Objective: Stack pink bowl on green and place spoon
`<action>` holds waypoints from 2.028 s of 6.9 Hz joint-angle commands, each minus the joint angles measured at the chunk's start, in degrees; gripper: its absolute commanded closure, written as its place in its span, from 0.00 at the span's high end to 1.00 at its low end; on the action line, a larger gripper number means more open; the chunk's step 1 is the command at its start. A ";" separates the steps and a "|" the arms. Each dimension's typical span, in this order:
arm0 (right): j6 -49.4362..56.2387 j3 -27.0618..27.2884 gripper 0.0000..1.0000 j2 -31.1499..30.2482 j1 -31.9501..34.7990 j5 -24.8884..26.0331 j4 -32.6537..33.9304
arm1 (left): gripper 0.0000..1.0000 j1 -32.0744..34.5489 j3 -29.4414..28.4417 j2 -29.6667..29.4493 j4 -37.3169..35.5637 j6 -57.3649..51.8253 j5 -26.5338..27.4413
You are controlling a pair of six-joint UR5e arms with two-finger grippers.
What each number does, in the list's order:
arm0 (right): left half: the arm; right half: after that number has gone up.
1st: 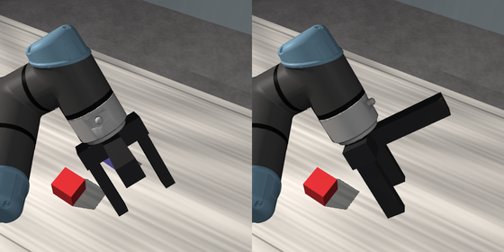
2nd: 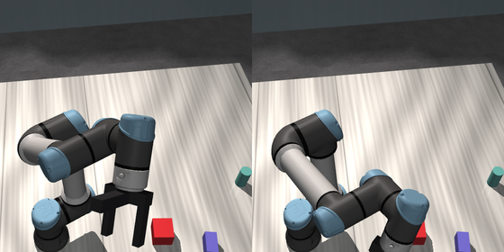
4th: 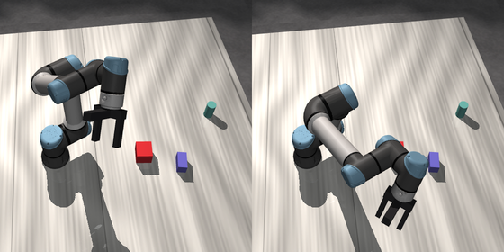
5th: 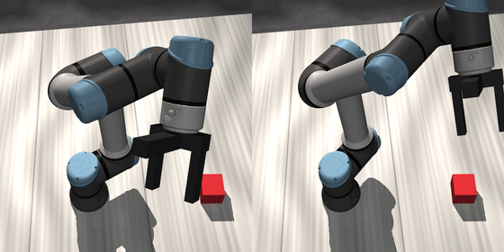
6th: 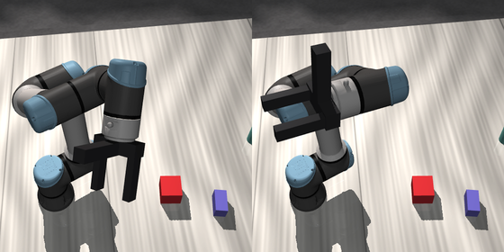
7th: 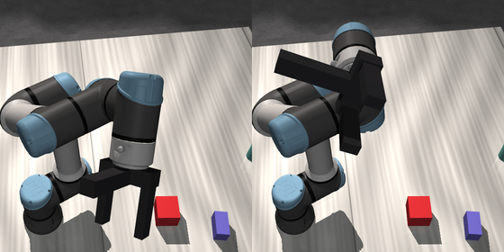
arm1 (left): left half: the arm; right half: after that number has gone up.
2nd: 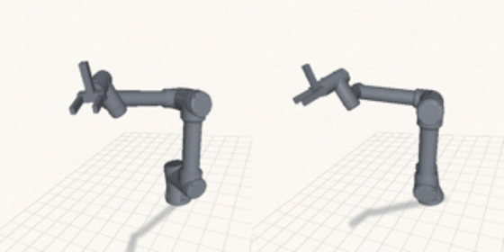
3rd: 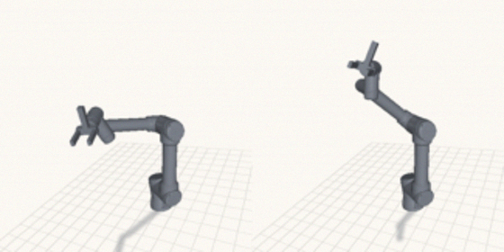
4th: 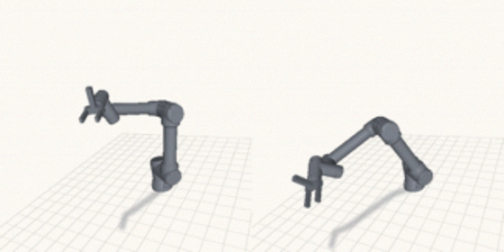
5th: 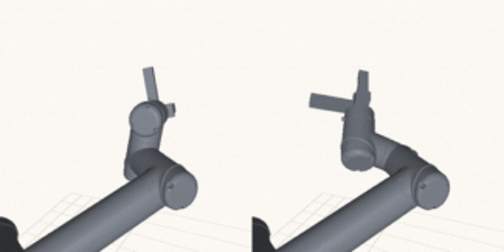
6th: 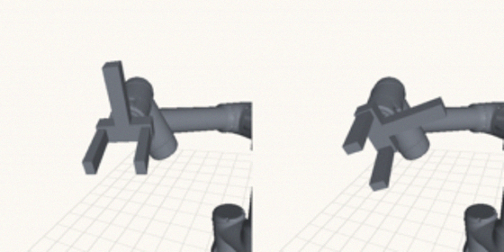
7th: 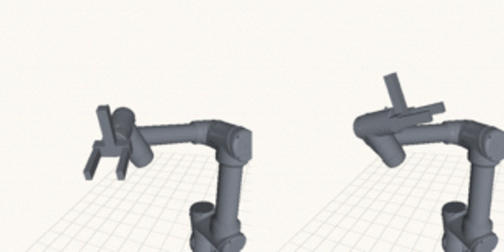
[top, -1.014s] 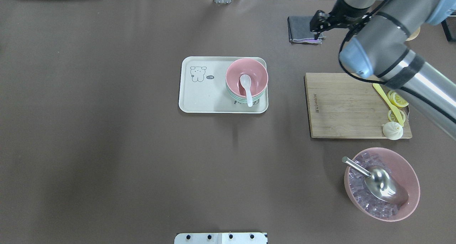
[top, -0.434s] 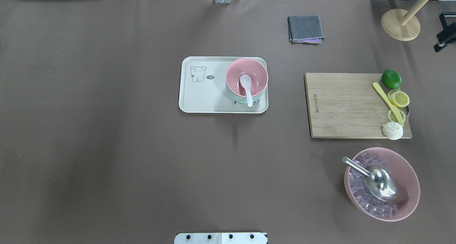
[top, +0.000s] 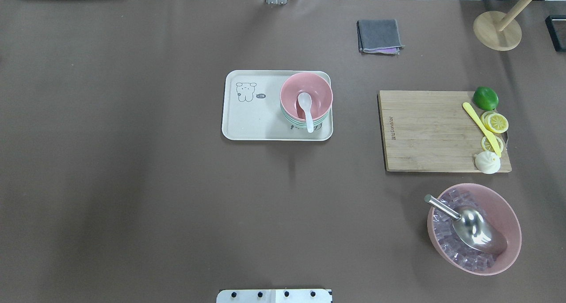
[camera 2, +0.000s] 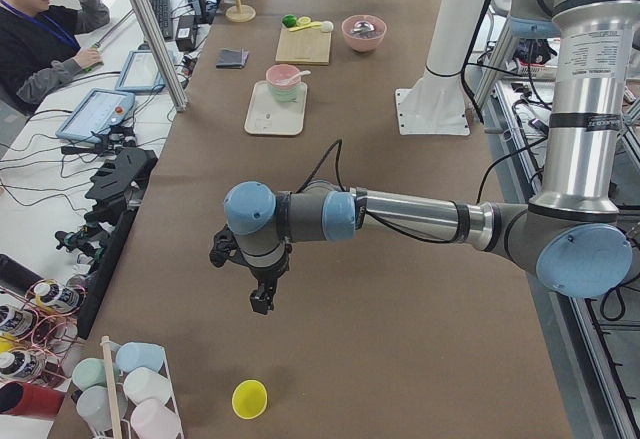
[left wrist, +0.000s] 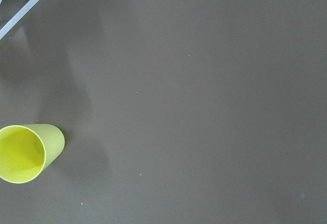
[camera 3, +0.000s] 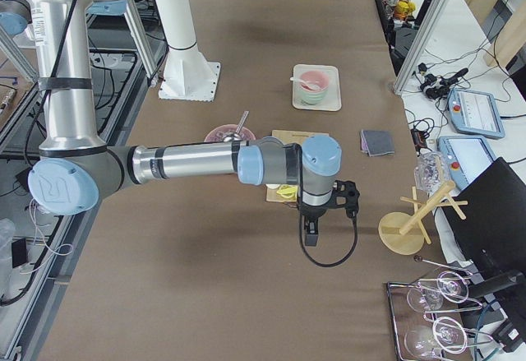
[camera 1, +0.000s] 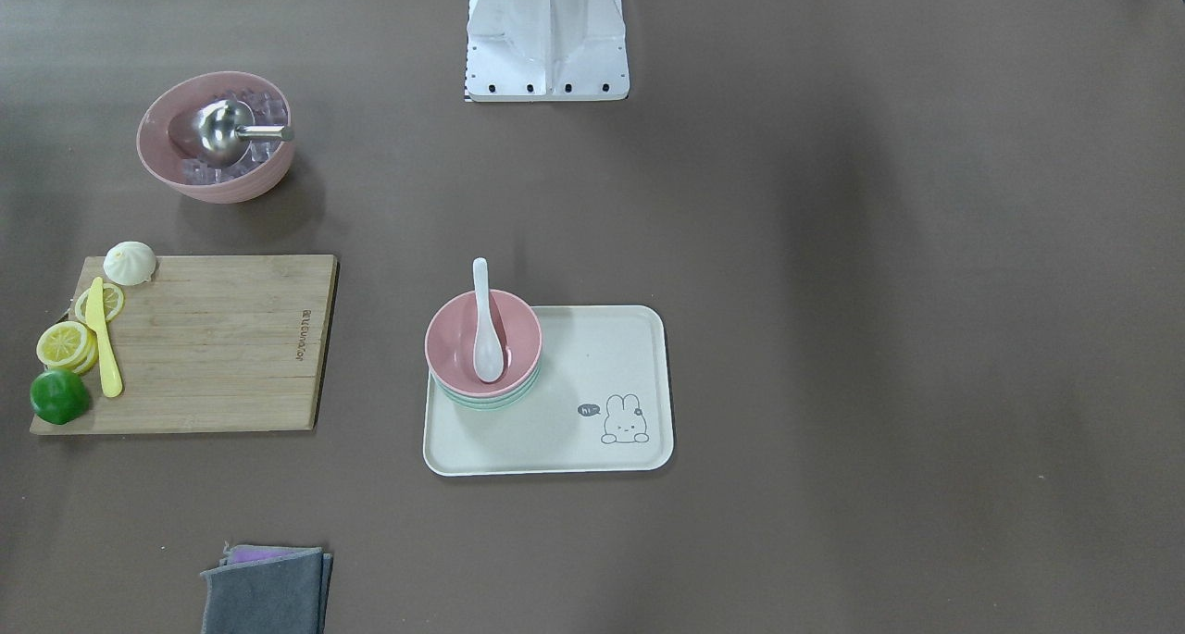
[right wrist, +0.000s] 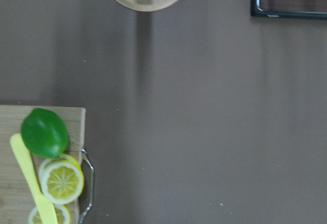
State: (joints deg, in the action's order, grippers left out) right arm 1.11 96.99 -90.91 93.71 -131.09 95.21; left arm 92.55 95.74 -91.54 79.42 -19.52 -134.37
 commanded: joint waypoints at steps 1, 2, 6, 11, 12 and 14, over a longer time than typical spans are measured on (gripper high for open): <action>1.10 4.51 1.00 -7.41 3.75 -0.13 0.06 | 0.99 0.00 1.11 0.22 1.16 -0.34 -0.02; 0.66 4.88 1.00 -8.48 3.85 -0.04 0.06 | 0.99 0.00 1.12 0.48 1.35 -0.34 -0.02; -6.53 5.14 1.00 -7.62 1.49 -2.24 -0.72 | 0.99 0.09 1.47 0.66 1.35 -0.26 -0.02; -9.54 4.88 1.00 -7.61 -1.86 -3.03 -4.16 | 0.99 0.09 2.08 1.71 2.57 -0.08 0.42; -9.37 4.97 1.00 -7.61 -2.12 -3.12 -4.16 | 0.99 0.09 1.91 1.72 3.62 0.01 0.42; -9.45 4.88 1.00 -7.61 -3.00 -3.12 -4.16 | 0.99 0.09 1.91 1.72 3.63 0.10 0.42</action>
State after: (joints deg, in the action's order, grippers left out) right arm -8.33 101.89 -98.53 91.14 -134.20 91.06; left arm 92.64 97.66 -89.81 82.94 -19.46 -133.95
